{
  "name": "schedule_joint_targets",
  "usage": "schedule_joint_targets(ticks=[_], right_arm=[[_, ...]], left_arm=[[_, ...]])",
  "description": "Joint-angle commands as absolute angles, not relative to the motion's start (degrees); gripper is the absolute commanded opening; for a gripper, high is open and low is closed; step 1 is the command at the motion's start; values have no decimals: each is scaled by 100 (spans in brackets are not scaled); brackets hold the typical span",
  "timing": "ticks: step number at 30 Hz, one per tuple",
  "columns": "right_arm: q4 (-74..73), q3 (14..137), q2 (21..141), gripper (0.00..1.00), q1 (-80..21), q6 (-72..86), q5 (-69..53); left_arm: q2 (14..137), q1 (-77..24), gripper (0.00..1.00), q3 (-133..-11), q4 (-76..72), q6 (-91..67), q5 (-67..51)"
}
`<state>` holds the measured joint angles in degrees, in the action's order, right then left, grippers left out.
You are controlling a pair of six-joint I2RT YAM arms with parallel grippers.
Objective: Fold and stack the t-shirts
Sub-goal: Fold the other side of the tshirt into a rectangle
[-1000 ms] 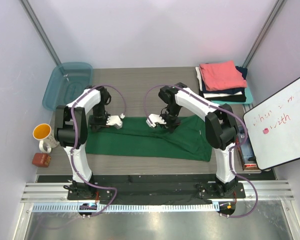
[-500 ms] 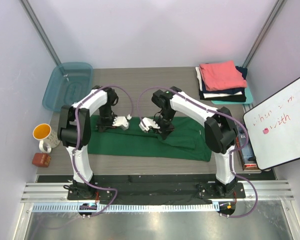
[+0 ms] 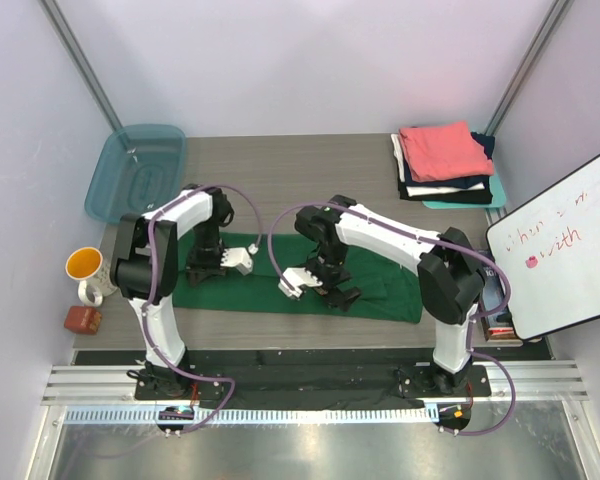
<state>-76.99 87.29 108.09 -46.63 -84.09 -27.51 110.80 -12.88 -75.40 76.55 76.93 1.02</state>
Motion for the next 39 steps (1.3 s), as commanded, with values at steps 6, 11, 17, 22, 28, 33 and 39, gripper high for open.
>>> schedule_joint_targets(ticks=[6,11,17,22,28,33,39], right_arm=[[-7288,8930,10494,89,-3966,-6839,-2365],[-6698,8999,10748,37,-2964,-6110,-1725],[-6653,9351,11065,1,-1934,-5994,-1284],[-6645,9422,11162,1,-1556,-6108,-1195],[-6434,9308,11390,1,-1424,-6091,-1222],[-6232,9325,11645,1,-1362,-5977,-1222],[-5907,9308,11944,1,-1318,-5863,-994]], left_arm=[[10819,-836,45,-9049,8930,6864,193],[11083,-624,42,-9685,8719,6593,193],[11469,-633,0,-9580,8455,6609,290],[11891,-633,0,-9966,8701,6697,106],[12207,-642,0,-10011,8359,6706,88],[12410,-642,0,-9949,7507,6557,324],[12656,-642,0,-9958,6771,6356,676]])
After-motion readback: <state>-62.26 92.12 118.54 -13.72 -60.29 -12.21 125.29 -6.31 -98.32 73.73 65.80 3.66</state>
